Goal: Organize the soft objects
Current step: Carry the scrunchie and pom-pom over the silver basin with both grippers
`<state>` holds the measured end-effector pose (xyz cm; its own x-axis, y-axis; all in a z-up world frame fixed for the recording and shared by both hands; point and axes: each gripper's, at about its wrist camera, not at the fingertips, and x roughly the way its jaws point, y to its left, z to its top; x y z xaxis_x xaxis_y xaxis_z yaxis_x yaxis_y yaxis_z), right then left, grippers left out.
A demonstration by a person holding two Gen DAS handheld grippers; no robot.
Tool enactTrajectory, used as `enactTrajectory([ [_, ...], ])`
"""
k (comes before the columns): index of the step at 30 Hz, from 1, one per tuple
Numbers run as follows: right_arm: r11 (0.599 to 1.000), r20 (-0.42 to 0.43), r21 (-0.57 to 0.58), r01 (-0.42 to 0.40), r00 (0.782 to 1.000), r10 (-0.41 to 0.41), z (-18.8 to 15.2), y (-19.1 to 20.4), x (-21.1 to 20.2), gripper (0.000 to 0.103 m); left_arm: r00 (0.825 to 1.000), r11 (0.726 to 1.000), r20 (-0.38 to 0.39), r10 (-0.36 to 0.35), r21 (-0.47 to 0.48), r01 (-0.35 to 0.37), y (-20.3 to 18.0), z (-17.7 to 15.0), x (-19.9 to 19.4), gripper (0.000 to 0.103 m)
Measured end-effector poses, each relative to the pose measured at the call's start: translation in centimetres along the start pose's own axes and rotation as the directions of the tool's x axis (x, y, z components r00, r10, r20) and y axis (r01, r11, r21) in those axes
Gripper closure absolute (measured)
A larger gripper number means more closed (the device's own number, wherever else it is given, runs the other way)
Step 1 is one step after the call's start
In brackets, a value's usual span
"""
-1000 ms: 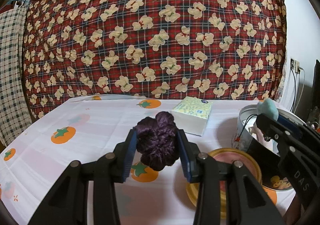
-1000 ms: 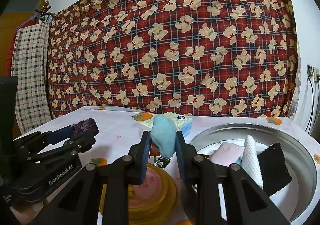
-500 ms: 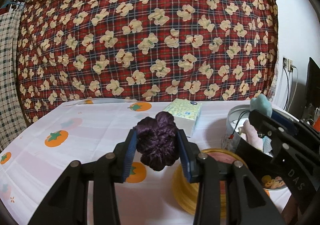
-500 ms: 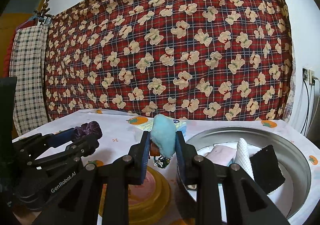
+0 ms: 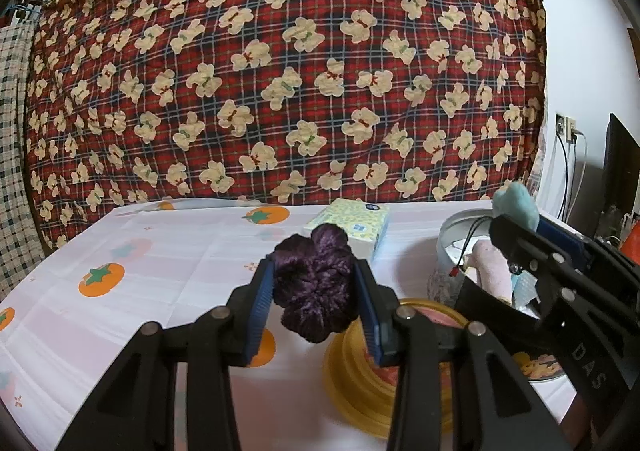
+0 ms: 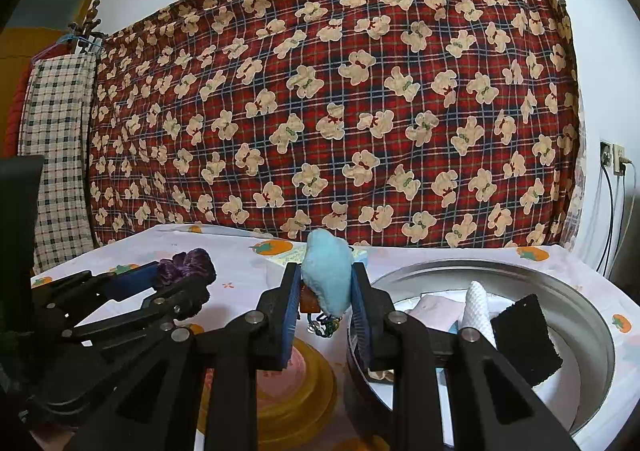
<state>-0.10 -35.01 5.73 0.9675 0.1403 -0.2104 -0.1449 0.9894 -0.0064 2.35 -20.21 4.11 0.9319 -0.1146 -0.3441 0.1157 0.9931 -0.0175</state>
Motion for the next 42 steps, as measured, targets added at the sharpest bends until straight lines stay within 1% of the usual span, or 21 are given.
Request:
enactTrajectory([
  [5,1.0,0.0,-0.002,0.001,1.0,-0.001,0.1,-0.2,-0.3,0.076,1.0,1.0,-0.003,-0.013,0.0,0.013,-0.5,0.0,0.2,0.063],
  [18,0.999,0.005,0.01,0.036,0.999,-0.036,0.1,-1.8,-0.5,0.076,0.999,0.999,-0.008,-0.045,0.023,0.046,-2.1,0.0,0.3,0.063],
  [30,0.999,0.033,0.006,0.047,0.998,-0.047,0.0,-2.5,-1.3,0.076,0.997,0.996,-0.014,-0.078,0.034,0.079,-3.2,0.1,0.4,0.063],
  [42,0.998,0.04,0.005,0.062,0.997,-0.062,-0.1,-3.2,-1.6,0.076,0.995,0.994,-0.025,-0.101,0.043,0.102,-4.2,0.1,0.6,0.063],
])
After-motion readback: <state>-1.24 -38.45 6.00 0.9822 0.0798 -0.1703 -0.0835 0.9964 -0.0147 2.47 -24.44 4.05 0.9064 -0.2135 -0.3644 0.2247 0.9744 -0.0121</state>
